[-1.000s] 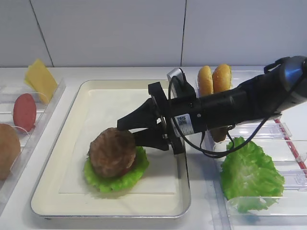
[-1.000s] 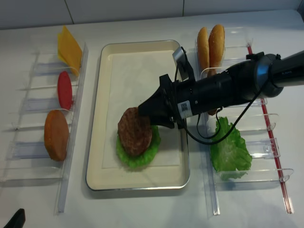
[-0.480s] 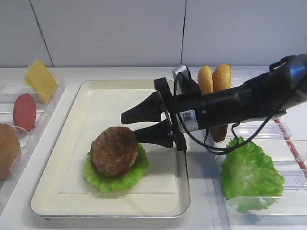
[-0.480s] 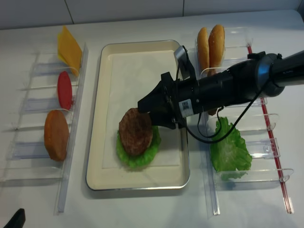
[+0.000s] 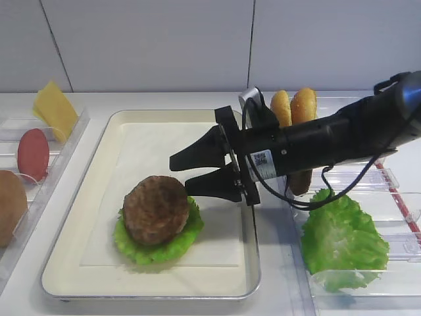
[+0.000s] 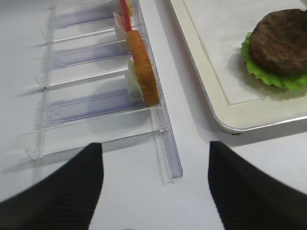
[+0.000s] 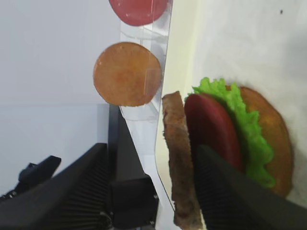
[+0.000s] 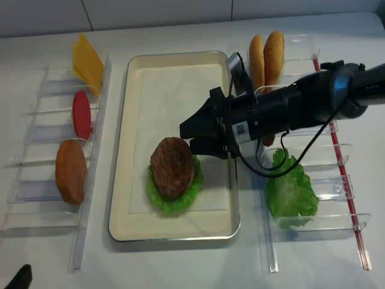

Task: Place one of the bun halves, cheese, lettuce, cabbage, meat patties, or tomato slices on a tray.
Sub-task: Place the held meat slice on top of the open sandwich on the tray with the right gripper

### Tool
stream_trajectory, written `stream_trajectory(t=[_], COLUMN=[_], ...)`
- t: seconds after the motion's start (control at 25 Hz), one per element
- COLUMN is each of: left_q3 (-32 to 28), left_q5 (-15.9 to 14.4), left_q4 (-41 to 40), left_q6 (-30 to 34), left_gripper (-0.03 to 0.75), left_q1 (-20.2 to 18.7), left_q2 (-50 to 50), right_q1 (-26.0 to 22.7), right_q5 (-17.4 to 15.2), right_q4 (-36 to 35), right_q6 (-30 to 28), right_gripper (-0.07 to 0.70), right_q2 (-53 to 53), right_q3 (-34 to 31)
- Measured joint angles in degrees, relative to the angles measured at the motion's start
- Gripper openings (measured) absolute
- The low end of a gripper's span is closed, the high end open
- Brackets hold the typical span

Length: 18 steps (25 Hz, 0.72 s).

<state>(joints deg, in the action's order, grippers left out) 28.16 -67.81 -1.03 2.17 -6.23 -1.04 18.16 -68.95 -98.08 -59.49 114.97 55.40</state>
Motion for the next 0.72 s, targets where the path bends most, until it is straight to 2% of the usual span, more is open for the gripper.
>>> stream_trajectory(t=[0.12, 0.44, 0.56, 0.72], left_q3=[0.0, 0.0, 0.0, 0.0], left_q5=[0.0, 0.0, 0.0, 0.0], left_q4=[0.0, 0.0, 0.0, 0.0], left_q6=[0.0, 0.0, 0.0, 0.0], left_gripper=[0.456, 0.456, 0.456, 0.456], left_q1=[0.0, 0.0, 0.0, 0.0], left_q2=[0.0, 0.0, 0.0, 0.0], right_q1=[0.0, -0.34, -0.34, -0.34], right_q5=[0.42, 5.29, 5.3, 3.37], right_q4=[2.91, 13.93, 16.48, 20.72], right_q6=[1.09, 7.38, 9.63, 13.2], right_gripper=[0.419, 0.419, 0.419, 0.419], right_q2=[-0.1, -1.28, -1.72, -1.84], right_q3=[1.81, 8.61, 11.19, 15.64])
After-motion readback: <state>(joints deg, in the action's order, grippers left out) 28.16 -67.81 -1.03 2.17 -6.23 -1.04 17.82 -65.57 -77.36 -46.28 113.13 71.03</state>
